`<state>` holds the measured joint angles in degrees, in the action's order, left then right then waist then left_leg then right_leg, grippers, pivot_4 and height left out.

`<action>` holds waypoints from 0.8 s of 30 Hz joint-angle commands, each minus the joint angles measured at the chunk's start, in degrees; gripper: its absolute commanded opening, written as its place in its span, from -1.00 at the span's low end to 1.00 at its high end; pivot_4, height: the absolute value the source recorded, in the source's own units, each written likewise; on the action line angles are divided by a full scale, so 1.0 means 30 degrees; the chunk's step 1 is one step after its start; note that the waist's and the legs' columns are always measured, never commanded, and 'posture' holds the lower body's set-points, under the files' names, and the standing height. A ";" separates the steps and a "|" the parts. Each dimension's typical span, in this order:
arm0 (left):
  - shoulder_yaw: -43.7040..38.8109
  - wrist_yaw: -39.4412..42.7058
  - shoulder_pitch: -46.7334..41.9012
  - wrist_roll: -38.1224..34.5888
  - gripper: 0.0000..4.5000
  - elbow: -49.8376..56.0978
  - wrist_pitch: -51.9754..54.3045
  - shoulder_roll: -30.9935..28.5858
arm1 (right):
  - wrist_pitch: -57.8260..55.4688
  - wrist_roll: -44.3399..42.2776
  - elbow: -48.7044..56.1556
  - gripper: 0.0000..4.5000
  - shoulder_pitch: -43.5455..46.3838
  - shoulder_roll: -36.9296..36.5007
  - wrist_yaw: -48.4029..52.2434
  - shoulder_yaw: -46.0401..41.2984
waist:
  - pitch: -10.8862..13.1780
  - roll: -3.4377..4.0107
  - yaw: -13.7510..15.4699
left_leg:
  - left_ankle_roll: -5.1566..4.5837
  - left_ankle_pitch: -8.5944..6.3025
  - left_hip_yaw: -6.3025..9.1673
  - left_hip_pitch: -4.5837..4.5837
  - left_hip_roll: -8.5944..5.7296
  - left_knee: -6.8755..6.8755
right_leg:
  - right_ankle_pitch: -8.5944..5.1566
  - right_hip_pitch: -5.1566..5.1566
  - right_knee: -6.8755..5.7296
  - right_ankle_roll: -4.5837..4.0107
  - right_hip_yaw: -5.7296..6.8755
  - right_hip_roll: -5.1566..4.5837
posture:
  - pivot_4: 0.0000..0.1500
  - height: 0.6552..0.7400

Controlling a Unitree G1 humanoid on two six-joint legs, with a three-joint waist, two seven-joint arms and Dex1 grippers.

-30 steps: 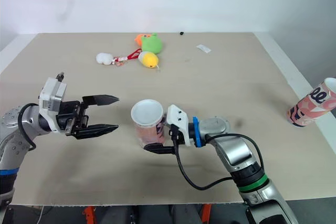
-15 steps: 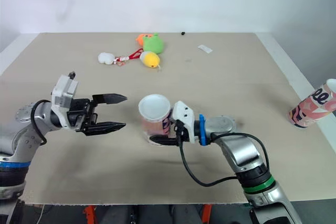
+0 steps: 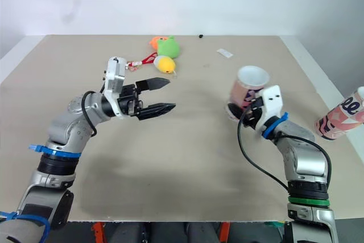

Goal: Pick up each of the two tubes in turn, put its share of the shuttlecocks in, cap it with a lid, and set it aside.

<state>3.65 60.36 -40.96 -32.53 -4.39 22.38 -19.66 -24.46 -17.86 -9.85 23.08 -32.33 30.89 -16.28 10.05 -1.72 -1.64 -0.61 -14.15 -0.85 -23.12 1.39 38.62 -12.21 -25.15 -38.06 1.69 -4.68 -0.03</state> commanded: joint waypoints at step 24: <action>0.0150 -0.0485 -0.1526 0.1461 1.00 -0.1370 -0.0367 0.1275 | 0.1364 -0.0810 -0.2044 0.97 -0.1012 -0.1422 -0.0954 -0.2463 | 0.0000 0.0009 -0.0257 | -0.0001 -0.0001 -0.0052 0.0013 -0.0024 -0.0004 | 0.0004 0.0005 0.0005 0.0050 -0.0060 -0.0019 | 1.00 0.82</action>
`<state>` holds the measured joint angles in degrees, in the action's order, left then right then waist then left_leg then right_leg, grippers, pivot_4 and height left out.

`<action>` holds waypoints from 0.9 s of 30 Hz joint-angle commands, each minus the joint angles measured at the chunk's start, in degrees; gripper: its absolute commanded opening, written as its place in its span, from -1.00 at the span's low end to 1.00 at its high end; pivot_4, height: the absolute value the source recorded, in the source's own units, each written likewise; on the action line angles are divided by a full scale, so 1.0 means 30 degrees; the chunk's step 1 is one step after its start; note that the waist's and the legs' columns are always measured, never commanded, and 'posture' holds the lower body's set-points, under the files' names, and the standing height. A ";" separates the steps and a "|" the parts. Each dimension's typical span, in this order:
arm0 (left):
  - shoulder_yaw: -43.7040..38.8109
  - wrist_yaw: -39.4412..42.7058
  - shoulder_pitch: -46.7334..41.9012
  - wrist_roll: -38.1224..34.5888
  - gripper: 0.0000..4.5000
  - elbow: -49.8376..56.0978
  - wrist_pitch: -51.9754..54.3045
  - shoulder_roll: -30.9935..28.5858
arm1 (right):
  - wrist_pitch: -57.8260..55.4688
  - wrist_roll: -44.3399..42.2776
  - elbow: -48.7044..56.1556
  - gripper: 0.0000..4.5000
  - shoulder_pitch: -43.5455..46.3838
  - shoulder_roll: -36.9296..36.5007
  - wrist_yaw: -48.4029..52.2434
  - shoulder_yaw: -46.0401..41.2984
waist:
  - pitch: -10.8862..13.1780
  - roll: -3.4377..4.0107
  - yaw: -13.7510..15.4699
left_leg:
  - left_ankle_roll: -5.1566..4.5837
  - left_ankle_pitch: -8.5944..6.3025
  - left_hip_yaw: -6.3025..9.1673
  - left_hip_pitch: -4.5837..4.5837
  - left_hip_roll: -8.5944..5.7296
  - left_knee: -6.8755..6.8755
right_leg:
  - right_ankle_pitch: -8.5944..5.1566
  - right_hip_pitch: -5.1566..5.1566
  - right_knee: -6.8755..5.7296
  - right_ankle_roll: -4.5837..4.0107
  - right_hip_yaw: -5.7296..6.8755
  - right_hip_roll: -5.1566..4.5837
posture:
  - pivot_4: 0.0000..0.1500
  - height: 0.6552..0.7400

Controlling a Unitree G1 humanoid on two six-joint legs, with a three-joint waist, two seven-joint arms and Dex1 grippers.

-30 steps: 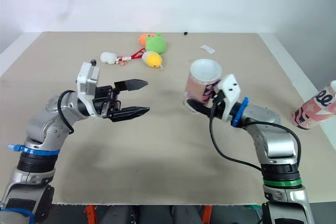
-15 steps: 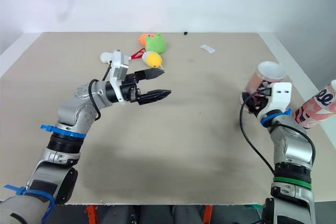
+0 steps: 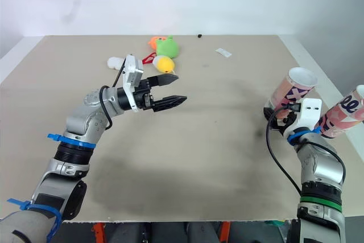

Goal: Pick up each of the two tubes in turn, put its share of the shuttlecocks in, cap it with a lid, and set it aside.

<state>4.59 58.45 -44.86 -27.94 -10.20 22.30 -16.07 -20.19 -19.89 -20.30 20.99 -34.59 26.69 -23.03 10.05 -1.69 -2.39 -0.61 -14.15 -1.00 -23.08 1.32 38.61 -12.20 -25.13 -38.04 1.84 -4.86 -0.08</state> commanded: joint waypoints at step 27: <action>-0.4014 -0.1420 1.0775 -0.1108 1.00 0.6722 0.1940 -0.5751 | -0.5043 -0.5084 1.4001 0.97 -0.3907 -0.0886 0.8369 0.6962 | 0.0040 -0.0063 0.0012 | 0.0016 0.0024 -0.0012 0.0160 0.0117 -0.0020 | -0.0052 0.0086 -0.0008 -0.0015 -0.0004 0.0078 | 1.00 0.82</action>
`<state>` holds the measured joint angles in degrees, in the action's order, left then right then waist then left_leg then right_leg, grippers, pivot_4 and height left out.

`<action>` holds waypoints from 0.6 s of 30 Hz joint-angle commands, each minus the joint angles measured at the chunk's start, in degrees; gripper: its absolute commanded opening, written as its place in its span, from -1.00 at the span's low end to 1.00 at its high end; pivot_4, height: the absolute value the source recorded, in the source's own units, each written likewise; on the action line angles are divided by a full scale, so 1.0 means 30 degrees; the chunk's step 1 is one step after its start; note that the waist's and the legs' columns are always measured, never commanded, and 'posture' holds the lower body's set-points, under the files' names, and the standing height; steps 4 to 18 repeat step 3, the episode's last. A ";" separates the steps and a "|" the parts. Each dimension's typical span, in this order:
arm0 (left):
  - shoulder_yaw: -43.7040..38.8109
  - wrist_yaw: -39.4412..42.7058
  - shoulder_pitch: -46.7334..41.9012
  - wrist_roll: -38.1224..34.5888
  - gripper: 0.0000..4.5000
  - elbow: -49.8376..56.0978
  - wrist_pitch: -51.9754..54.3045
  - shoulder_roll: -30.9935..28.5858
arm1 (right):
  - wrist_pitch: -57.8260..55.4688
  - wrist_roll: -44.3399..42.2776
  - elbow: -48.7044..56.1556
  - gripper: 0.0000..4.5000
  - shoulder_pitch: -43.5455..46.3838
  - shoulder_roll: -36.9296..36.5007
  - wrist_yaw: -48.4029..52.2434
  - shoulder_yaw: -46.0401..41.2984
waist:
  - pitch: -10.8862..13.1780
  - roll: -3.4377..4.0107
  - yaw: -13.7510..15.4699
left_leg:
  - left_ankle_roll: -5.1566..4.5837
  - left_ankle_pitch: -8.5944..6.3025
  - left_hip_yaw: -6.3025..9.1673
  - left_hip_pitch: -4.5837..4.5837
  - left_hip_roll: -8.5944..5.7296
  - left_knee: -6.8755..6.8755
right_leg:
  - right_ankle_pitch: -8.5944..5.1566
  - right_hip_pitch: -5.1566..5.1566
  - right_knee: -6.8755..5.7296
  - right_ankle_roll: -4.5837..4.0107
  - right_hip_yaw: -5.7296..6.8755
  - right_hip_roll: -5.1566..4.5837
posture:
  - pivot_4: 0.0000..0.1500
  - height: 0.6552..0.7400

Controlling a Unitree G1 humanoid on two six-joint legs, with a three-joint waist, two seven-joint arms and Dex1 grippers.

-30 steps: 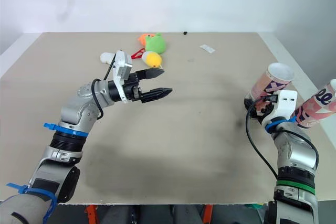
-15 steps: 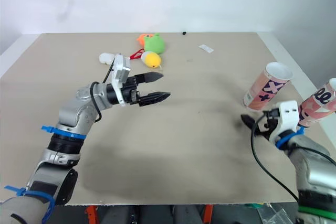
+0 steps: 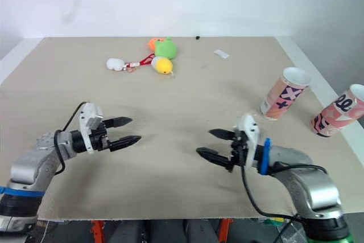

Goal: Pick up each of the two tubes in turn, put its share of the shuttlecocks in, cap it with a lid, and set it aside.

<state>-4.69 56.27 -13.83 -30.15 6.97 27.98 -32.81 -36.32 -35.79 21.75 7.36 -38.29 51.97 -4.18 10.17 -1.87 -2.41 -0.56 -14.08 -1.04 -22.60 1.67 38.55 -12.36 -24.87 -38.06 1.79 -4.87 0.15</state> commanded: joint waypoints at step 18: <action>-0.1153 -0.1329 0.1352 -0.0343 1.00 0.1361 0.0036 -0.0039 | 0.1026 0.0933 -0.1015 0.97 0.1258 0.1086 -0.0125 0.1511 | -0.0005 -0.0011 0.0021 | 0.0009 -0.0006 -0.0004 -0.0036 -0.0010 -0.0001 | -0.0001 -0.0014 0.0007 0.0081 0.0008 -0.0052 | 1.00 0.82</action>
